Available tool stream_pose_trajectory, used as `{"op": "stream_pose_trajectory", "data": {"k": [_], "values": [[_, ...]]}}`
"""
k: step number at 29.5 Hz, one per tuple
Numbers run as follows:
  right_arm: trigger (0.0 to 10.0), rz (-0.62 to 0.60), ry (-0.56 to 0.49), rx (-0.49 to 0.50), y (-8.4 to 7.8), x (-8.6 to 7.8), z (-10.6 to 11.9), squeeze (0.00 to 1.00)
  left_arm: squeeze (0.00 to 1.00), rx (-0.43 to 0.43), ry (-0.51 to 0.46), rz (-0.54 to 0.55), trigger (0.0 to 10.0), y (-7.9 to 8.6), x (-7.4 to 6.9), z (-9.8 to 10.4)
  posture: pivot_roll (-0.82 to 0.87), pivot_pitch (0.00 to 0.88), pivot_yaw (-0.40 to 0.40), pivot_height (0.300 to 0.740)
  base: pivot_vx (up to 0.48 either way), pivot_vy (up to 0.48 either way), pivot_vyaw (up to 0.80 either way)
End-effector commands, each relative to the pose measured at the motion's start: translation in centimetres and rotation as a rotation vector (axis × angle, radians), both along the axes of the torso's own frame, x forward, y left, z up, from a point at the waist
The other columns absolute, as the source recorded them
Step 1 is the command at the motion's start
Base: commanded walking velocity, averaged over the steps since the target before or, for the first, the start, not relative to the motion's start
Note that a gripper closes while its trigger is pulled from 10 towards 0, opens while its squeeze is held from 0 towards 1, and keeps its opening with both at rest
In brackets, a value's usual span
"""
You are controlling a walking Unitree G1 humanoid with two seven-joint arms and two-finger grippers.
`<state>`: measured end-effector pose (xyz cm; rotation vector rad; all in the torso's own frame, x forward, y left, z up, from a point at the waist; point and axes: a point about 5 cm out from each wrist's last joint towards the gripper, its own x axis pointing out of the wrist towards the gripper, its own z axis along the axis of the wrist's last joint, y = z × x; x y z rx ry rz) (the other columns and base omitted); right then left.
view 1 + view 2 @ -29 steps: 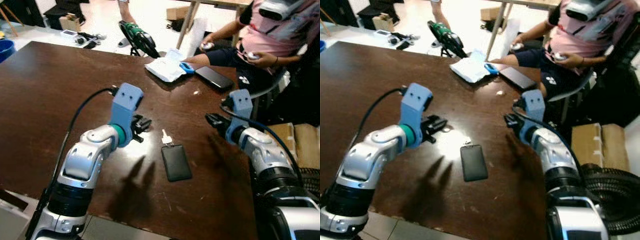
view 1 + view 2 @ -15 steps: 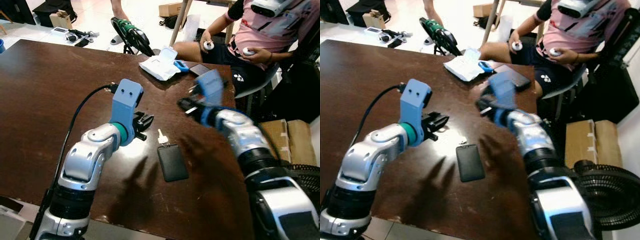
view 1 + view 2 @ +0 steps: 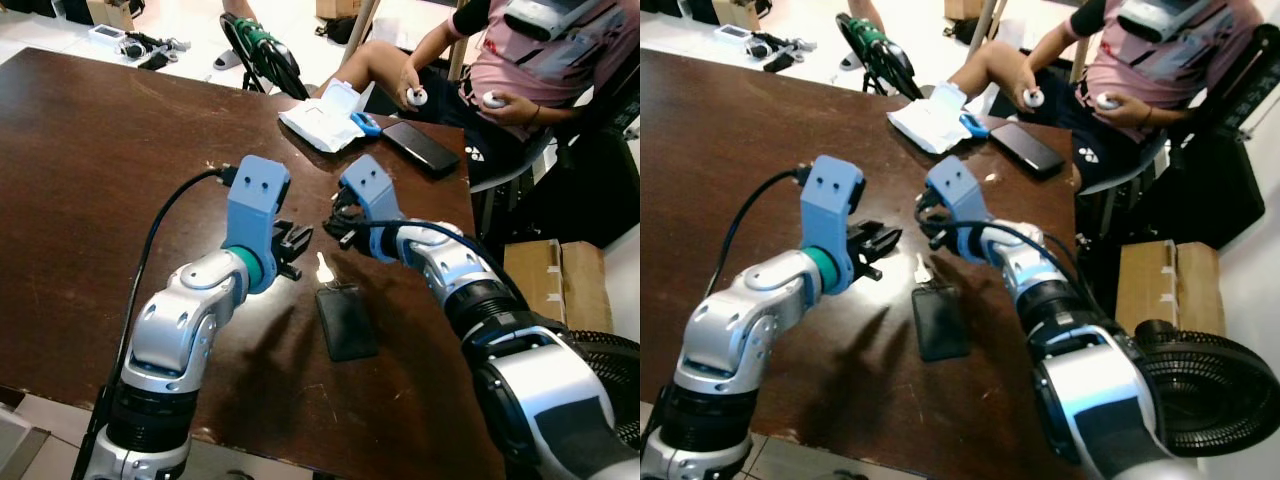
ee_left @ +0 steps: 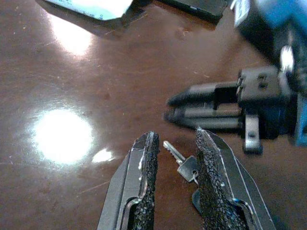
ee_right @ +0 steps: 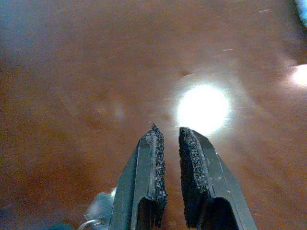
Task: Hang keys on a hook
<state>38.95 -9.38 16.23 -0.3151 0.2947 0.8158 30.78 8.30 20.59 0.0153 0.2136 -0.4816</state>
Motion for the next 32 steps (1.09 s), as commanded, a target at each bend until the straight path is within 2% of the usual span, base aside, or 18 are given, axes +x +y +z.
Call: {"op": "stream_pose_trajectory", "data": {"k": [1,2,4,7,9,12,19,24,25,27,29,32], "values": [[10.0,0.056,0.033,-0.046,0.4,-0.7,-1.4,0.00,0.00,0.011,0.014,-0.025,10.0,-0.4,-0.3,-0.2,0.08,0.088,0.001,0.740,0.000,0.000,0.00],[10.0,0.056,0.033,-0.046,0.4,-0.7,-1.4,0.00,0.00,0.011,0.014,-0.025,10.0,-0.4,-0.3,-0.2,0.08,0.088,0.001,0.740,0.000,0.000,0.00],[10.0,0.104,0.040,-0.118,0.3,-1.0,-2.4,0.00,0.00,0.014,-0.001,-0.033,10.0,-0.7,-0.2,0.0,0.08,0.069,-0.014,0.740,0.000,0.000,0.00],[10.0,0.144,0.048,-0.133,0.3,-1.3,-2.7,0.00,0.00,0.007,-0.014,-0.037,10.0,-1.0,-0.2,0.3,0.07,0.051,-0.031,0.740,0.000,0.000,0.00],[10.0,0.198,0.075,-0.153,0.0,-1.7,-3.4,0.00,0.00,-0.020,-0.047,-0.054,10.0,-1.8,-0.4,1.2,0.06,0.036,-0.058,0.740,0.000,0.000,0.00],[10.0,0.199,0.113,-0.173,-0.9,-2.0,-4.1,0.00,0.00,-0.047,-0.088,-0.085,10.0,-2.8,-1.0,2.2,0.05,0.026,-0.084,0.740,0.000,0.000,0.00],[10.0,0.211,0.137,-0.202,-1.5,-2.2,-4.5,0.00,0.00,-0.055,-0.120,-0.103,10.0,-3.5,-1.1,3.0,0.04,0.013,-0.104,0.740,0.000,0.000,0.00],[10.0,0.181,0.145,-0.244,-2.1,-2.2,-5.0,0.00,0.00,-0.048,-0.146,-0.108,10.0,-3.9,-0.9,3.4,0.04,0.005,-0.105,0.740,0.000,0.000,0.00],[10.0,0.129,0.135,-0.263,-2.5,-2.0,-5.1,0.00,0.00,-0.040,-0.158,-0.108,10.0,-4.1,-0.8,3.6,0.04,0.003,-0.104,0.740,0.000,0.000,0.00],[10.0,0.129,0.135,-0.263,-2.5,-2.0,-5.1,0.00,0.00,-0.040,-0.158,-0.108,10.0,-4.1,-0.8,3.6,0.04,0.003,-0.104,0.740,0.000,0.000,0.00],[10.0,0.023,0.117,-0.271,-3.1,-1.6,-5.2,0.00,0.00,-0.025,-0.172,-0.107,10.0,-4.1,-0.8,3.7,0.04,0.007,-0.101,0.740,0.000,0.000,0.00],[10.0,0.001,0.105,-0.247,-3.3,-1.4,-4.9,0.00,0.00,0.014,-0.180,-0.095,10.0,-3.7,-1.0,3.4,0.05,0.013,-0.087,0.740,0.000,0.000,0.00]]}}
